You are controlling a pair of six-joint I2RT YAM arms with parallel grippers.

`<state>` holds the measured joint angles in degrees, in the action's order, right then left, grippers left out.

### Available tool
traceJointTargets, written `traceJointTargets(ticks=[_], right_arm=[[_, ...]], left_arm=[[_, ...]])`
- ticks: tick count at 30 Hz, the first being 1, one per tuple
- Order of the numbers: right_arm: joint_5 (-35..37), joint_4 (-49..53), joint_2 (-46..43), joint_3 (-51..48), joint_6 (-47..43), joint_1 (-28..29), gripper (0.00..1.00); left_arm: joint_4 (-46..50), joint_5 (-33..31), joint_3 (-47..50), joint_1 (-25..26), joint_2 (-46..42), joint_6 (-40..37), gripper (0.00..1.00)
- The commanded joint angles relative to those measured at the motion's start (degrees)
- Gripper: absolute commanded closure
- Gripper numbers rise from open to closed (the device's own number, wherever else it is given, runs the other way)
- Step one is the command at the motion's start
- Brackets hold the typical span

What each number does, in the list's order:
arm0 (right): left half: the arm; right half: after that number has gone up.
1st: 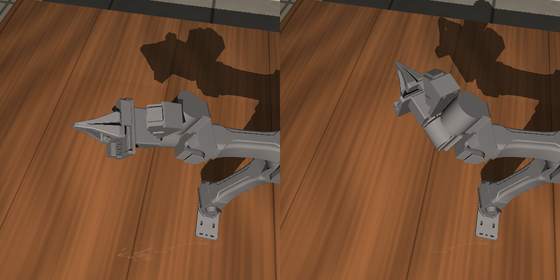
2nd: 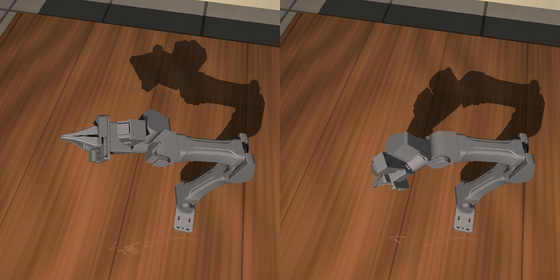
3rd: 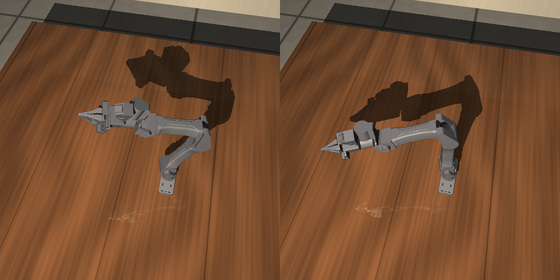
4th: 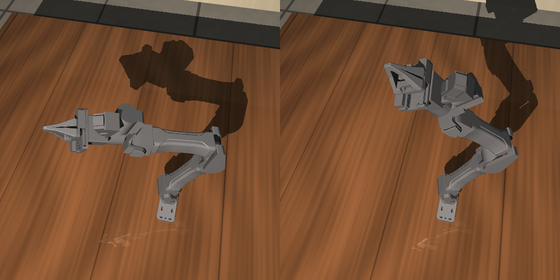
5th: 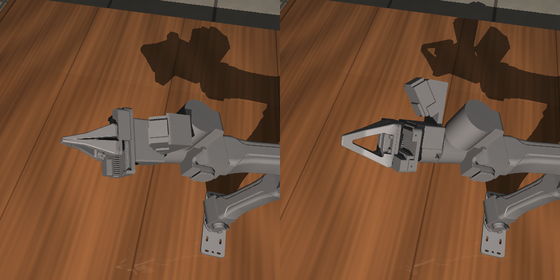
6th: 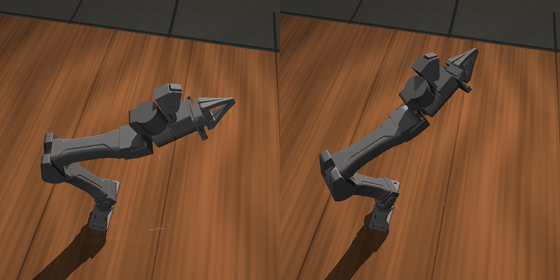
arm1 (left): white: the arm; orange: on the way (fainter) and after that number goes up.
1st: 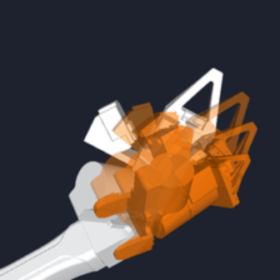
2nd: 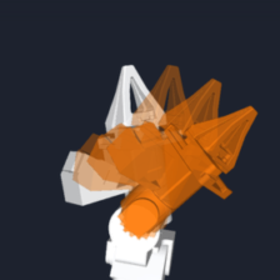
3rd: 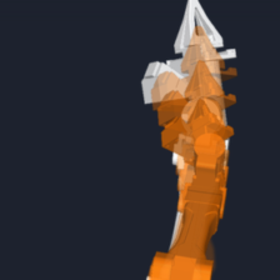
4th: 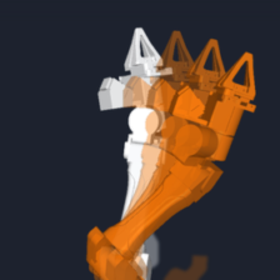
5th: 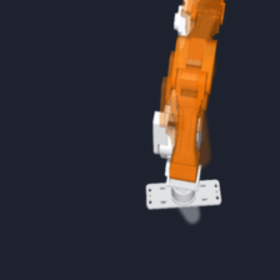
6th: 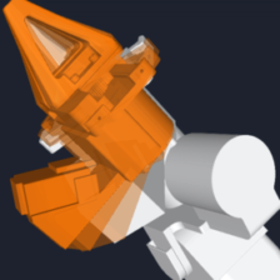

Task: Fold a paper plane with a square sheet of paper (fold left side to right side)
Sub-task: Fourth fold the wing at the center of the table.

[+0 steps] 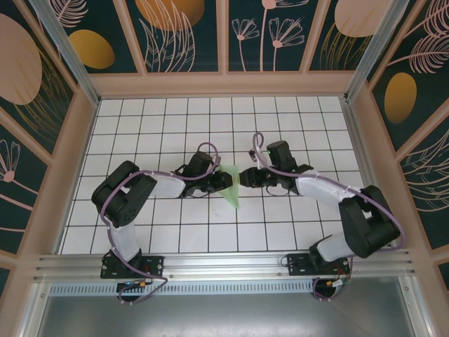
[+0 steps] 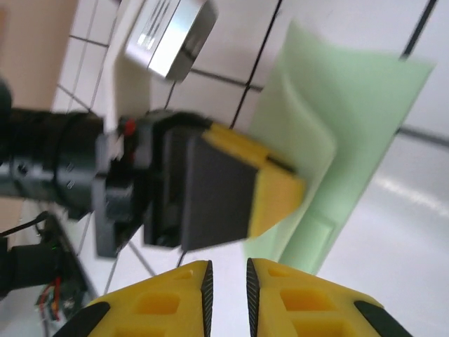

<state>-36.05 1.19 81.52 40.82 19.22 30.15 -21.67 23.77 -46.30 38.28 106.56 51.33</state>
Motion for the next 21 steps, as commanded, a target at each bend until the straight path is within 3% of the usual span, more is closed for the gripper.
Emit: traceJointTargets(ticks=[1,7,21], right_arm=[[-1.6,-5.7,-2.6,-4.7,6.9,4.3,0.76],[1.4,-11.4,1.0,-6.0,10.7,9.0,0.79],[6.3,-5.4,9.3,-1.2,7.4,9.4,0.79]], left_arm=[[5.2,-4.3,1.2,0.1,3.3,-0.6,0.68],[6.2,-4.9,0.8,0.1,3.1,-1.0,0.68],[6.6,-5.0,0.8,0.1,3.1,-1.2,0.67]])
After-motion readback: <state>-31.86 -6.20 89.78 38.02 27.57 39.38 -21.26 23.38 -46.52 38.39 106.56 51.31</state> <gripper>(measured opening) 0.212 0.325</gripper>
